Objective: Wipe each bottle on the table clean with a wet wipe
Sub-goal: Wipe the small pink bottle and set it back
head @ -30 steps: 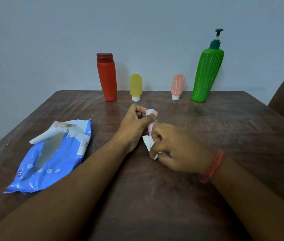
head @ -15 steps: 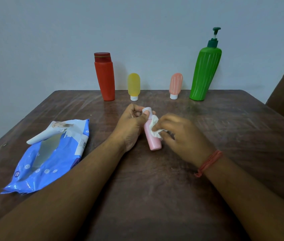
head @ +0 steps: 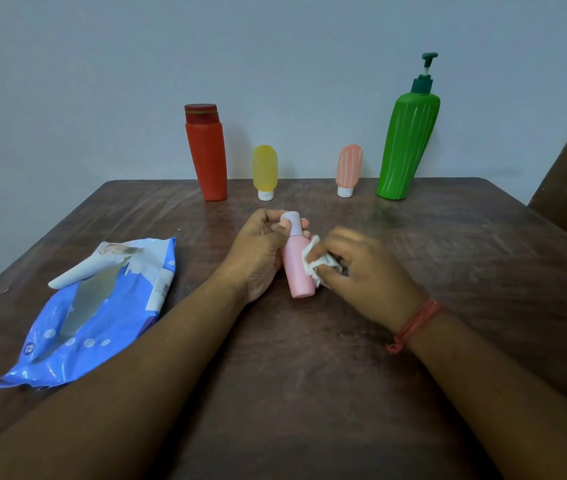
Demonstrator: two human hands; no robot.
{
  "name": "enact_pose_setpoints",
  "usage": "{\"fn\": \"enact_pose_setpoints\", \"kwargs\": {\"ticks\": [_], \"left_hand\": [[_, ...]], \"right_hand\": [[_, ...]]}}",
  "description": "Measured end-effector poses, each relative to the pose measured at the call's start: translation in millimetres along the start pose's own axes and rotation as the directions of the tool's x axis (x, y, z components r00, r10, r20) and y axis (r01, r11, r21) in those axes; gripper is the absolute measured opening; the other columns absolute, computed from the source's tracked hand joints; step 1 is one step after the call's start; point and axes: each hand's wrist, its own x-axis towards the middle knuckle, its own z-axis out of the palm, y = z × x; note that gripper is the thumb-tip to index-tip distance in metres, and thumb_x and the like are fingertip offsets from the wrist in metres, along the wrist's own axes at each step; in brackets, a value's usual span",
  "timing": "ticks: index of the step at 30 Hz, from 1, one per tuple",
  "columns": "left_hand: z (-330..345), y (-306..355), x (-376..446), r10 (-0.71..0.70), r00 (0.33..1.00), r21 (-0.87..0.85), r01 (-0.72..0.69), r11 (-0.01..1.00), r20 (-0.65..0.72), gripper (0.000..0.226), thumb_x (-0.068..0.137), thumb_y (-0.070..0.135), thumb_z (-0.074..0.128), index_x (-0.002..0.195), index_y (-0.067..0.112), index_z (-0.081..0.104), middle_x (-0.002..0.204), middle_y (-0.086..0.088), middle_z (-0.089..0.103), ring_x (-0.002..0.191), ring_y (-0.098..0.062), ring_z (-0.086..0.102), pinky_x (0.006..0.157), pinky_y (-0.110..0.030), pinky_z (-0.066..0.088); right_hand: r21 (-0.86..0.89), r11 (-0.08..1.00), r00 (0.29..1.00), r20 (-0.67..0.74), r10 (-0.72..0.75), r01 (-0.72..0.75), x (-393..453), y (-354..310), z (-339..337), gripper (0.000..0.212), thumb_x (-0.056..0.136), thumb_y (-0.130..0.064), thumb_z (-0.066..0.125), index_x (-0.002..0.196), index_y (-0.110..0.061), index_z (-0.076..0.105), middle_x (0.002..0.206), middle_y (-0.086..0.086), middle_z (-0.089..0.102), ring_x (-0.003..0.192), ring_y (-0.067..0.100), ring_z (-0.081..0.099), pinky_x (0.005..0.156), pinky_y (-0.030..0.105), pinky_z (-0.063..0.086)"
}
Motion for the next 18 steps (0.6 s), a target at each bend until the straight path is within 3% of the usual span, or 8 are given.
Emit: {"fn": "enact_pose_setpoints", "kwargs": {"ticks": [2,5,10,15,18], "left_hand": [[0.6,-0.2,0.1,-0.004,1.000,0.016,0.004,1.000,0.008,0.009,0.104,0.003,0.045,0.107,0.004,0.054,0.105,-0.014,0.072,0.088,-0.023,0.072,0.079,-0.038,0.060],[-0.6,0.0,-0.1,0.002,1.000,-0.003,-0.002,1.000,0.007,0.009,0.104,0.003,0.044,0.110,0.003,0.051,0.104,-0.016,0.070,0.085,-0.027,0.071,0.080,-0.043,0.061],[1.1,0.7,-0.8,-0.017,1.000,0.004,0.017,1.000,0.012,0.010,0.104,0.003,0.044,0.109,0.002,0.052,0.108,-0.017,0.069,0.085,-0.022,0.072,0.077,-0.037,0.061],[1.1,0.6,-1.4,-0.005,1.000,-0.012,0.005,1.000,0.030,0.010,0.105,0.004,0.043,0.113,0.002,0.050,0.105,-0.017,0.067,0.081,-0.024,0.071,0.080,-0.041,0.061],[2.9,0.4,-1.8,-0.007,1.000,0.014,0.006,1.000,0.023,0.014,0.105,0.004,0.042,0.117,0.001,0.049,0.106,-0.016,0.068,0.078,-0.019,0.072,0.070,-0.033,0.060]], "right_hand": [[0.017,0.999,0.998,-0.041,0.046,-0.045,2.3,-0.5,-0.1,0.013,0.082,-0.004,0.071,0.089,-0.015,0.070,0.087,-0.012,0.056,0.080,-0.008,0.054,0.069,0.007,0.037],[0.032,0.999,0.997,0.081,0.009,-0.012,-1.0,-0.4,-4.5,0.009,0.079,-0.007,0.073,0.085,-0.013,0.071,0.084,-0.004,0.063,0.076,0.009,0.058,0.066,0.018,0.044],[0.027,1.000,1.000,-0.028,0.001,-0.001,3.1,-2.1,0.1,0.006,0.079,-0.011,0.067,0.083,-0.014,0.070,0.085,-0.009,0.059,0.076,0.002,0.053,0.068,0.007,0.037],[0.097,0.995,0.981,0.187,-0.055,0.037,-3.3,-2.6,-8.4,0.004,0.079,-0.012,0.068,0.079,-0.016,0.070,0.082,-0.015,0.057,0.077,0.000,0.056,0.069,0.010,0.040],[0.084,0.990,0.979,0.161,-0.122,0.110,-3.9,-6.4,-4.0,0.008,0.080,-0.012,0.069,0.084,-0.018,0.073,0.088,-0.009,0.060,0.080,0.008,0.061,0.070,0.029,0.050]]}}
